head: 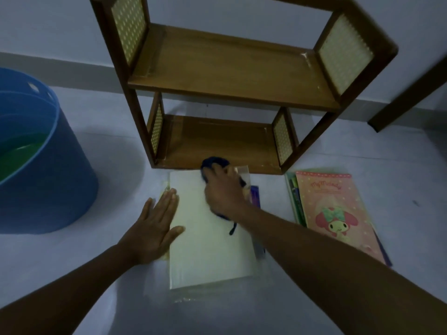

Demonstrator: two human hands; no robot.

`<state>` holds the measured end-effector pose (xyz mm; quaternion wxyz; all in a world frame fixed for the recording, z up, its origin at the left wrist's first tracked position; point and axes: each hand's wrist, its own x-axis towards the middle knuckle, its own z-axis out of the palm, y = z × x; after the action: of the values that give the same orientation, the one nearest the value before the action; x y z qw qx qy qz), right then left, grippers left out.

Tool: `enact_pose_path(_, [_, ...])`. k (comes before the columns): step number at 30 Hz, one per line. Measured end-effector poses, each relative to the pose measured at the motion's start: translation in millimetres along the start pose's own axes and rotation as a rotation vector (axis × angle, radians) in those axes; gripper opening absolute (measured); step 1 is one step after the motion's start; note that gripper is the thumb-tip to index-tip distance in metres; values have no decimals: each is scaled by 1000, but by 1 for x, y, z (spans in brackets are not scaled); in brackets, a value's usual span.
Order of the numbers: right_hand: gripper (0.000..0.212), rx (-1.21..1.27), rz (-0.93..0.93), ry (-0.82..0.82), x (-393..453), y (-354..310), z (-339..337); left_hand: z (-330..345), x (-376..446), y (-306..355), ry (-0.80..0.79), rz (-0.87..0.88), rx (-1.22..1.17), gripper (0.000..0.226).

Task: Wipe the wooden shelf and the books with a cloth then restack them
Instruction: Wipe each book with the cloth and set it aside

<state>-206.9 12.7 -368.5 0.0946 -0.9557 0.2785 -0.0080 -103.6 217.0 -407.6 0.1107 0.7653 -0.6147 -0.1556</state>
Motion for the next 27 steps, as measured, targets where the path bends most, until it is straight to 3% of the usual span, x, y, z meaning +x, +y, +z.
enact_pose_path(3, [55, 82, -289, -103, -38, -40, 6, 4, 1, 0, 20, -31, -28, 72])
enact_pose_path(5, [54, 77, -374, -99, -36, -20, 0, 6, 3, 0, 13, -40, -35, 73])
enact_pose_path(8, [51, 85, 13, 12, -20, 32, -8, 4, 1, -1, -4, -17, -62, 75])
enact_pose_path(10, [50, 51, 98, 40, -35, 31, -6, 3, 0, -2, 18, -8, -69, 73])
enact_pose_path(12, [50, -32, -85, -39, -70, -5, 8, 4, 0, -2, 41, -13, -61, 70])
enact_pose_path(16, [46, 196, -471, -197, -152, -40, 19, 6, 2, -4, 41, 9, 0, 66])
enact_pose_path(17, [47, 176, -454, -169, -156, -24, 19, 5, 2, -5, 34, 12, 6, 65])
enact_pose_path(20, [49, 193, -53, 60, -150, 37, 10, 4, 0, -4, 27, 10, 28, 65])
enact_pose_path(22, [48, 114, 13, 120, -156, 41, 13, 4, -2, -4, 33, -1, 36, 65])
enact_pose_path(27, [45, 64, -407, 1, -195, 1, 29, 2, 1, -2, 41, -3, 54, 64])
